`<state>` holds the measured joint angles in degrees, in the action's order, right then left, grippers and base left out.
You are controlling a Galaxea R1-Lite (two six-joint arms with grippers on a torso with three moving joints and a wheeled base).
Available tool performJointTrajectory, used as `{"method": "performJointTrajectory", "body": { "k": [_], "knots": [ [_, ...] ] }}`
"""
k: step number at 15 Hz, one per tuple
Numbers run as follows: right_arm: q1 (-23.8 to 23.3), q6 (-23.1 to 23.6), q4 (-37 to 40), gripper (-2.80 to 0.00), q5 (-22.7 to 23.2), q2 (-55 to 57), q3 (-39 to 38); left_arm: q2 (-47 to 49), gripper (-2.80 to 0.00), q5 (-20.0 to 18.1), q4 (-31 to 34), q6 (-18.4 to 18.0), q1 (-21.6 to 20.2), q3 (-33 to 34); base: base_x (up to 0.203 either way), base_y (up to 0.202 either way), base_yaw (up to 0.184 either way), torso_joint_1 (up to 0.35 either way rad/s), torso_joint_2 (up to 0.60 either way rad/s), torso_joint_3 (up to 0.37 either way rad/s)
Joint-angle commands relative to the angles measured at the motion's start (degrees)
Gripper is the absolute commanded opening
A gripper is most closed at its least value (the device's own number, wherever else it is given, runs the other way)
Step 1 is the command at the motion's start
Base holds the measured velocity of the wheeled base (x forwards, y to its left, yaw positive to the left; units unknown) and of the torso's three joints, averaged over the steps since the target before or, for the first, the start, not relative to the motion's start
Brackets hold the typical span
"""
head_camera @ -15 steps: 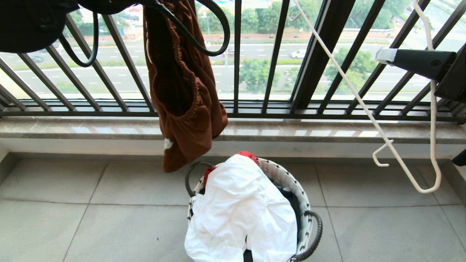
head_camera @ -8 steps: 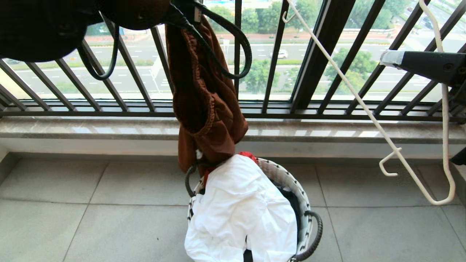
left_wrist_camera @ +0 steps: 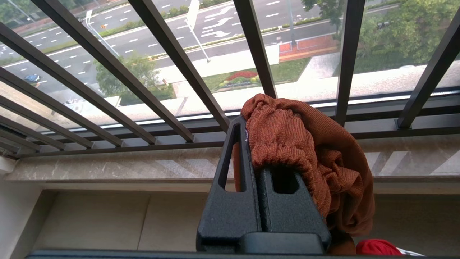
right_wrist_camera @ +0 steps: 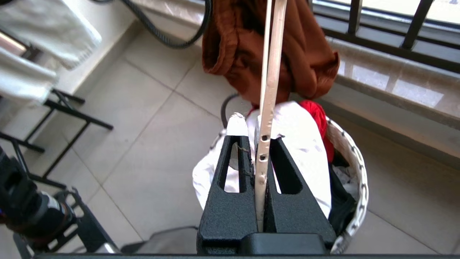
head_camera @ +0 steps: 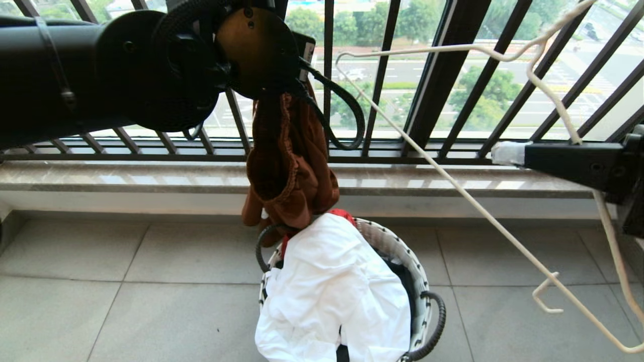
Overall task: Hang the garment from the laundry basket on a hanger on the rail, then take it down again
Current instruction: Hang the clothes on the clothes rack
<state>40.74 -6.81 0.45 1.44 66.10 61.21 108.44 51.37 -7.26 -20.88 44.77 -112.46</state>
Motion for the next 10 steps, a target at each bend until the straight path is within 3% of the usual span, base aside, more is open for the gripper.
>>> {"method": "performJointTrajectory", "body": {
  "k": [1,6,10],
  "knots": [
    [1.23,2.15,4.08,-2.80,-0.03,0.66,0.05,0.81,-2.80,0.22,-0.75,-0.12,-0.75,0.05,0.000,0.000,0.000,0.000,0.00,0.000],
    [6.31,3.05,6.26,-2.80,0.64,0.70,-0.40,0.81,-2.80,-0.13,-1.09,0.43,-0.74,0.05,0.000,0.000,0.000,0.000,0.00,0.000],
    [12.99,-0.52,5.57,-2.80,0.84,1.47,-1.00,0.90,-2.80,-0.13,-1.09,1.02,-0.74,0.05,0.000,0.000,0.000,0.000,0.00,0.000]
  ]
}}
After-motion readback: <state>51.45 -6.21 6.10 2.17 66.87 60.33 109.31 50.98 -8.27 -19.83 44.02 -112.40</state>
